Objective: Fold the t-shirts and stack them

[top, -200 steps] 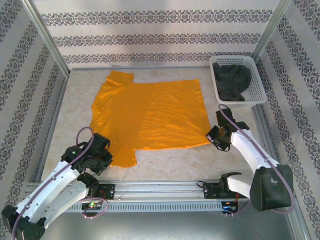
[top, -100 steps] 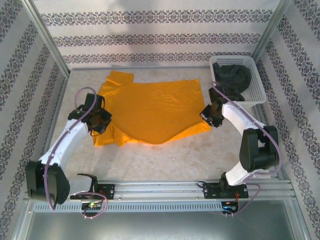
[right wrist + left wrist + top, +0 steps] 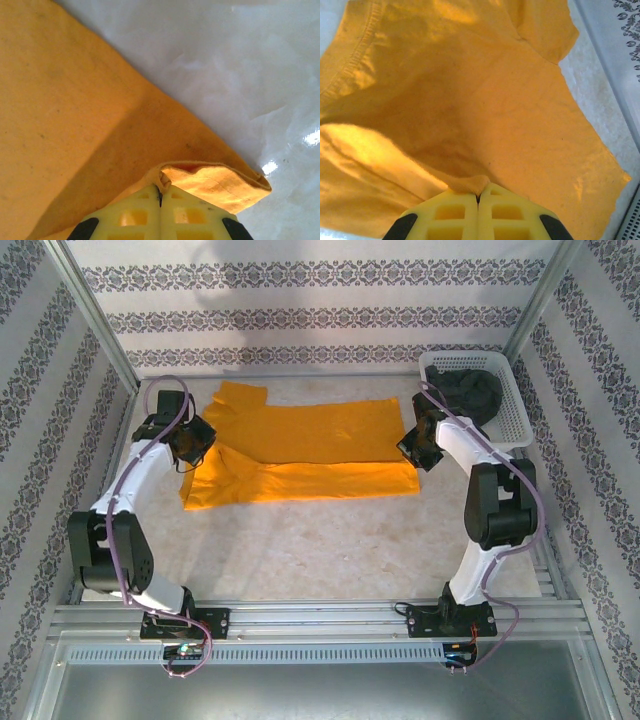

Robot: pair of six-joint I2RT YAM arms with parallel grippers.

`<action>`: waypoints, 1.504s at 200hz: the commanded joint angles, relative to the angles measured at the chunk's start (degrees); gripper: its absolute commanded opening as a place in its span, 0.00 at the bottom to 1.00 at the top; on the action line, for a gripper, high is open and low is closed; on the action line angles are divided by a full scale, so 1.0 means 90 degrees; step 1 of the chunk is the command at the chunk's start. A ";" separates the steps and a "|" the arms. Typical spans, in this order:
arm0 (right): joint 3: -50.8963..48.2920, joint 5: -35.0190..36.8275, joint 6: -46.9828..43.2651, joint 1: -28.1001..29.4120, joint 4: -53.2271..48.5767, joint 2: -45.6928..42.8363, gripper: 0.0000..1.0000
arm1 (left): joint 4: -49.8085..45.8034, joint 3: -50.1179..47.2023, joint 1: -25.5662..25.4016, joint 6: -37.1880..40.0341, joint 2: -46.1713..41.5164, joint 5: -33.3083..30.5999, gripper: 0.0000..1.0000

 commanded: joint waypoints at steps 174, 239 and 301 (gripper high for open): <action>0.0843 -0.0294 -0.1092 -0.0234 -0.0297 0.0368 0.55 | -0.0929 0.0181 0.0584 0.0904 0.0358 -0.0475 0.61; -0.1776 -0.0861 -0.1262 -0.0575 0.0560 -0.0831 0.59 | -0.0128 -0.2904 0.1145 0.0106 -0.1116 0.0422 0.49; -0.1387 -0.0881 -0.1221 -0.0606 0.0787 0.0034 0.52 | 0.0968 -0.2742 0.1362 0.0128 -0.0024 0.0498 0.45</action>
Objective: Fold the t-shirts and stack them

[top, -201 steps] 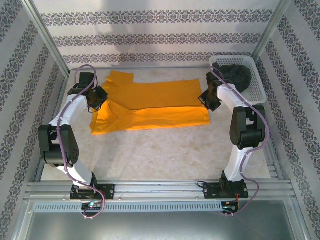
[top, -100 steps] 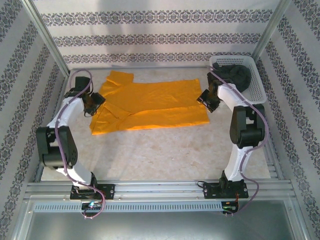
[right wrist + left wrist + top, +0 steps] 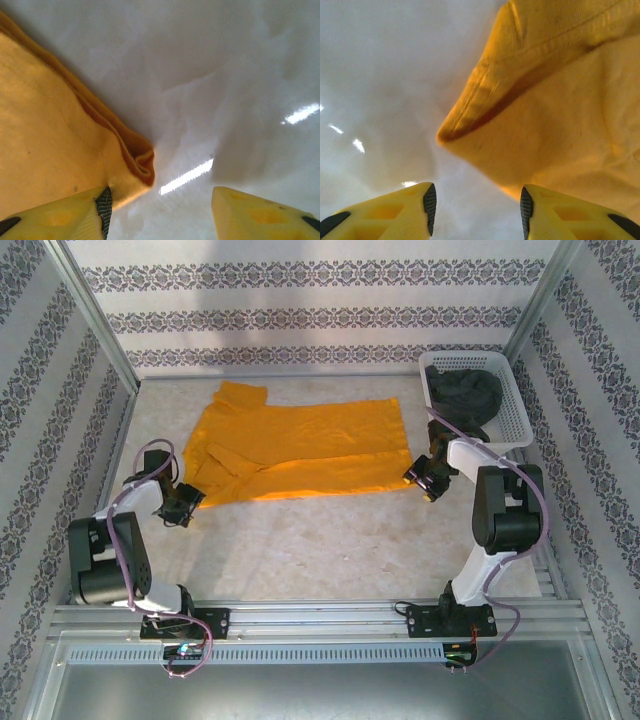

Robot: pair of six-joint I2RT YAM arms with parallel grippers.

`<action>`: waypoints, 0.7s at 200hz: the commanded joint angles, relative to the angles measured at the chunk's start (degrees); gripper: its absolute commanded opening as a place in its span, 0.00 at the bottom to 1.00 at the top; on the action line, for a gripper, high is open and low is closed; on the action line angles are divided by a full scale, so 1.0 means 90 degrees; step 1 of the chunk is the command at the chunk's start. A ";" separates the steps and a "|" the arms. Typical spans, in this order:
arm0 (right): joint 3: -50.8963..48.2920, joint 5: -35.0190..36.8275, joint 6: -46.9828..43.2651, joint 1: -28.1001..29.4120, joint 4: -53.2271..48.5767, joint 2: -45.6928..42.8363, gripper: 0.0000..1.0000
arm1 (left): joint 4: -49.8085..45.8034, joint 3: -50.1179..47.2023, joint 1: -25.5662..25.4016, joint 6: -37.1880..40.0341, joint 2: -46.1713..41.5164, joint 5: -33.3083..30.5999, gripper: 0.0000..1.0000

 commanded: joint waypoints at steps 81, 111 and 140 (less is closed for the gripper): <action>0.0696 0.0459 0.0135 0.0255 -0.0145 0.0500 0.00 | 0.0235 0.0660 0.0206 0.0243 0.0494 -0.0642 0.00; 0.0085 0.0840 0.0305 0.0336 -0.0258 -0.0208 0.00 | -0.0455 0.0606 0.0209 0.0399 -0.0006 -0.0967 0.00; -0.0698 0.0885 0.0385 0.0316 -0.0354 -0.0926 0.00 | -0.0965 0.0097 0.0207 0.0314 -0.0719 -0.0972 0.00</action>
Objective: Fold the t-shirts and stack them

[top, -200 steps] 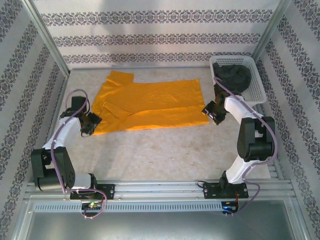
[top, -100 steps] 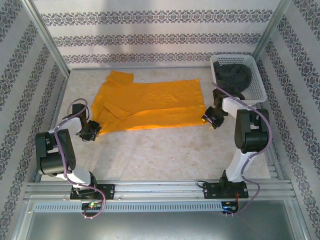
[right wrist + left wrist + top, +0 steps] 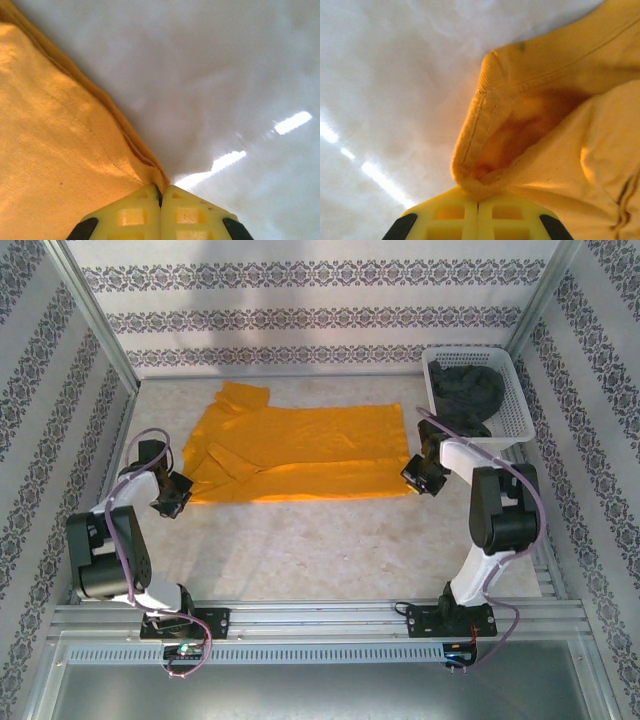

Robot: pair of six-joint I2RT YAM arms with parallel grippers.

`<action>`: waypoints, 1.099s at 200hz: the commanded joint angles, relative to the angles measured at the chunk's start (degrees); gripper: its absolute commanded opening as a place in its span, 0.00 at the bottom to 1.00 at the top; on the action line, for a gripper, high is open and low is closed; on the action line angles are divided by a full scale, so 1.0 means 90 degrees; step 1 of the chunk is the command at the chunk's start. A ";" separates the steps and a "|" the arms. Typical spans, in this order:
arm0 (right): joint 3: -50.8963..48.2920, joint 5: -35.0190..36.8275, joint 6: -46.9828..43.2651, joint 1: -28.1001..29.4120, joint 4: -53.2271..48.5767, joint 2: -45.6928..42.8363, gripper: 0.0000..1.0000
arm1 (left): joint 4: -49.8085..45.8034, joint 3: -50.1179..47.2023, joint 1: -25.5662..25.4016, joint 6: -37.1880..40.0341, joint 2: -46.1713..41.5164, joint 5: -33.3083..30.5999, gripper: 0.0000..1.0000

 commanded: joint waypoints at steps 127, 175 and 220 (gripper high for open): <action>-0.2356 0.0785 0.0199 0.0166 -0.1169 -0.2598 0.30 | -0.2699 -0.1530 0.0054 -0.1628 -0.3155 -0.1816 0.41; -0.1548 -0.0144 -0.0922 0.1499 0.0275 -0.3068 0.53 | -0.1761 -0.1310 -0.1087 -0.2017 -0.3300 -0.0277 0.47; -0.1290 -0.2489 -0.1025 0.2649 0.2374 -0.2132 0.55 | -0.0175 -0.1756 -0.3460 -0.4027 -0.2686 -0.0085 0.48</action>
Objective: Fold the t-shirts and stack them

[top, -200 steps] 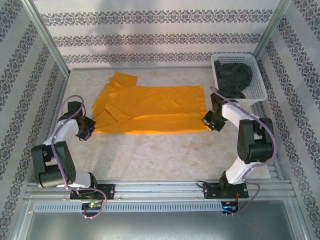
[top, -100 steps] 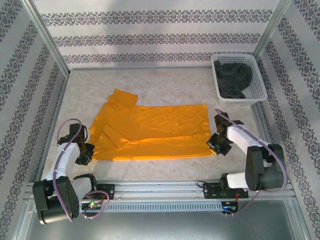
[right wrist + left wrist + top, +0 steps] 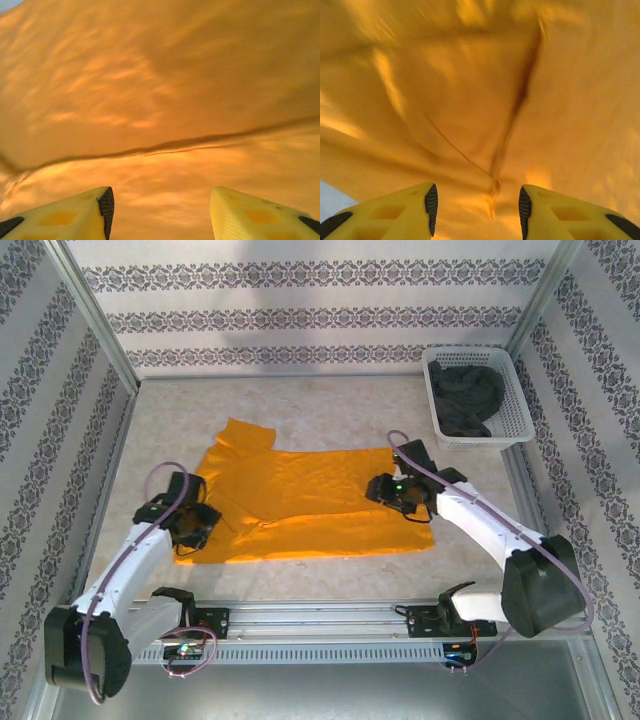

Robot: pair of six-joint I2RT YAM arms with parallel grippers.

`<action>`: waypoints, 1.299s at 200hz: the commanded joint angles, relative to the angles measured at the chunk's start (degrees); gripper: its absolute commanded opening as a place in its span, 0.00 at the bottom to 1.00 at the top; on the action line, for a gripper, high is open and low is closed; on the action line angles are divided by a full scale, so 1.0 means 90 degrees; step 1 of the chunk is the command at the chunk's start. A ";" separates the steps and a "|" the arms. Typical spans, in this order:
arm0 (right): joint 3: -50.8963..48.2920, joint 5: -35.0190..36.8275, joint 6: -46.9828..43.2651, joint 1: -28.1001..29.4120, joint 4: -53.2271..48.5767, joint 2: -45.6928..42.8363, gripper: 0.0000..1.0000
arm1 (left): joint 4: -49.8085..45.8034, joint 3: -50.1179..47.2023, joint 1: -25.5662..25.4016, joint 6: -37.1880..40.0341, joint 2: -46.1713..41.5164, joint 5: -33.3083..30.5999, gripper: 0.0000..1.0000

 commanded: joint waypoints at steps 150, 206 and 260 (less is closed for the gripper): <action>0.0391 -0.1517 0.0030 0.0467 0.1324 0.1055 0.51 | 0.1765 0.0323 -0.1368 -0.1373 0.1898 0.0089 0.05; 0.0387 -0.1497 0.0074 0.0330 0.1256 0.1021 0.47 | 0.1760 0.1361 -0.1366 -0.0450 0.3073 0.0194 0.00; 0.0257 -0.1555 0.0077 0.0153 0.1166 0.0923 0.46 | 0.1291 0.2402 -0.1396 0.0498 0.4145 0.0262 0.00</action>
